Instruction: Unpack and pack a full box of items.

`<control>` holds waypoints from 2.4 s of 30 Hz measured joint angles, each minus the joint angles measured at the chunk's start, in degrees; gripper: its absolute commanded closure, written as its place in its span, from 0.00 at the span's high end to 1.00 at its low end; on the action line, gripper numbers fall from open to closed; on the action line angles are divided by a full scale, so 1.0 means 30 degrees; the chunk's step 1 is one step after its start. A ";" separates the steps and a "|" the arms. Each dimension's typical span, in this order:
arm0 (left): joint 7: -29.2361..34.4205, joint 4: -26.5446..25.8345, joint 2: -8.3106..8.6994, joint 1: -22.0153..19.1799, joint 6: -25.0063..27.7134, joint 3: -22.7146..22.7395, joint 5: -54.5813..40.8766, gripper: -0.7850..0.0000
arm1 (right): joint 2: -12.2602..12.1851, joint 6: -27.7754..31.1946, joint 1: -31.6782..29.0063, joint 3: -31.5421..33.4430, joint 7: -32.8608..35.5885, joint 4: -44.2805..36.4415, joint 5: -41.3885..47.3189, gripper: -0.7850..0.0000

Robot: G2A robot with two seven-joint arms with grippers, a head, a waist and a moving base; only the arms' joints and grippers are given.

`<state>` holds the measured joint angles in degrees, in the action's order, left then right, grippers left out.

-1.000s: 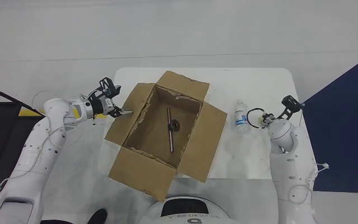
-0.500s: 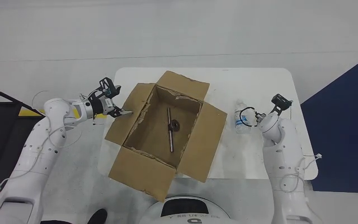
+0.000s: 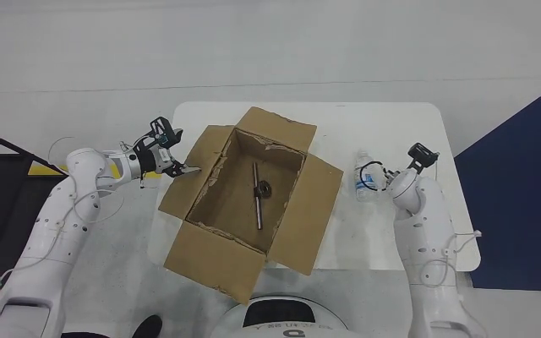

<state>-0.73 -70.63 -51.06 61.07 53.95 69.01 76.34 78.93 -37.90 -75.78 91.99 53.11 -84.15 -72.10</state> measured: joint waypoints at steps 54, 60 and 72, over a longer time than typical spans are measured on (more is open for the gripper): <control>0.0000 0.0000 0.0000 0.0000 0.0000 0.0000 0.0000 1.00 | 0.1120 1.0601 -0.0030 -1.3839 0.0801 -0.5231 -0.0690 0.00; 0.0000 0.0000 0.0000 0.0000 0.0000 0.0000 0.0000 1.00 | 0.1607 0.8859 0.1574 -1.5267 0.2360 -0.3279 -0.1948 0.47; 0.0000 0.0000 0.0000 0.0000 0.0000 0.0000 0.0000 1.00 | 0.1735 0.7446 0.1282 -1.4516 0.1495 -0.4703 -0.2220 0.49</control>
<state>-0.73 -70.63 -51.06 61.07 53.95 69.01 76.34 84.14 -15.56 -71.93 48.44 57.59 -98.26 -78.76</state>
